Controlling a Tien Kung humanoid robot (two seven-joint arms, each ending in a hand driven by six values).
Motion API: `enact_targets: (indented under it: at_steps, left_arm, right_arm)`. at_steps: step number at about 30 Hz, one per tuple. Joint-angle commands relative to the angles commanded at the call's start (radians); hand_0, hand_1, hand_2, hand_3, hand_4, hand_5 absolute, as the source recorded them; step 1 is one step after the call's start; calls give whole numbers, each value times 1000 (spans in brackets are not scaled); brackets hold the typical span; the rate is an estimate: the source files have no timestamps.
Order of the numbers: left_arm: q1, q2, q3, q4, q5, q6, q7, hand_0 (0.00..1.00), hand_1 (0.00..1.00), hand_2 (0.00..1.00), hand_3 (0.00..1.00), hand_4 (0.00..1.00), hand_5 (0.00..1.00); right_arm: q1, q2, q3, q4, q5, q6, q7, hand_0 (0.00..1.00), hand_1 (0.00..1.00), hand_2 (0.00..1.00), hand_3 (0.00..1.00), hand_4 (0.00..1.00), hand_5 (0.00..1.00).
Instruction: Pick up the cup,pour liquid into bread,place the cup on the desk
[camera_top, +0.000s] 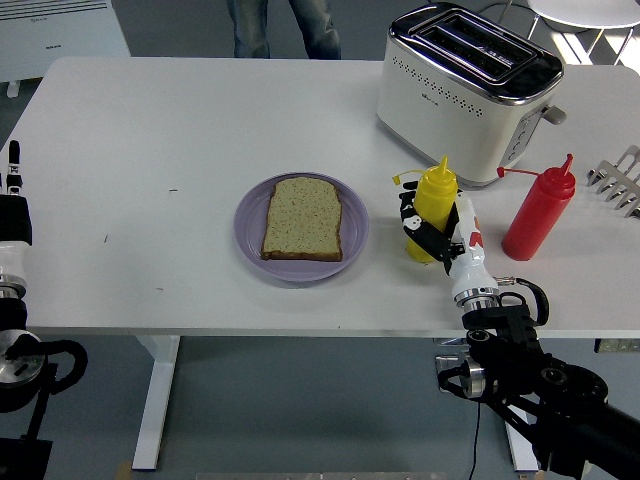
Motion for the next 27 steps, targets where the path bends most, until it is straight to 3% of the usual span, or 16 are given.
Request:
enact_targets:
  at_steps: [5,6,11,12,17,18,23,24,27]
  left_arm:
    - [0,1,0,0,0,0,0,881,886,873,761,542,998]
    - [-1,1,0,-1,0,0,0,881,886,873,761,542,998]
    - [-1,1,0,0,0,-1,0,881,886,873,761,542,998]
    - [-1,1,0,0,0,-1,0,881,886,873,761,542,998]
    - [-1,1,0,-1,0,-1,-1,881,886,873,761,542,998]
    - [-2,2,0,-1,0,-1,-1,881,886,873,761,542,998]
    - [-1,2,1,-1,1,-1,-1,881,886,873,761,542,998]
    - [-1,2,1,-1,1,-1,-1,881,886,873,762,542,998]
    - [-1,2,1,-1,1,-1,-2,881,886,873,762,542,998]
  right_arm:
    - [-10,-7,-2,8,-17,0,0,526,518,538,599,645,150]
    - [-14,-9,-2,9,-20,0,0,613,571,590,682,674,161]
    - [-26,-17,-6,16,-46,0,0,613,571,590,682,674,161]
    - [-27,-18,-7,18,-52,0,0,734,660,699,800,702,173]
    - [-34,-21,-2,19,-68,0,0,734,660,699,800,702,173]
    - [-35,-22,-1,19,-68,0,0,806,707,780,849,713,179]
    - [-41,-25,9,20,-74,0,0,806,707,780,849,713,179]
    - [-41,-25,9,20,-74,0,0,849,747,846,888,727,186]
    - [-46,-27,18,24,-78,0,0,849,747,846,888,727,186]
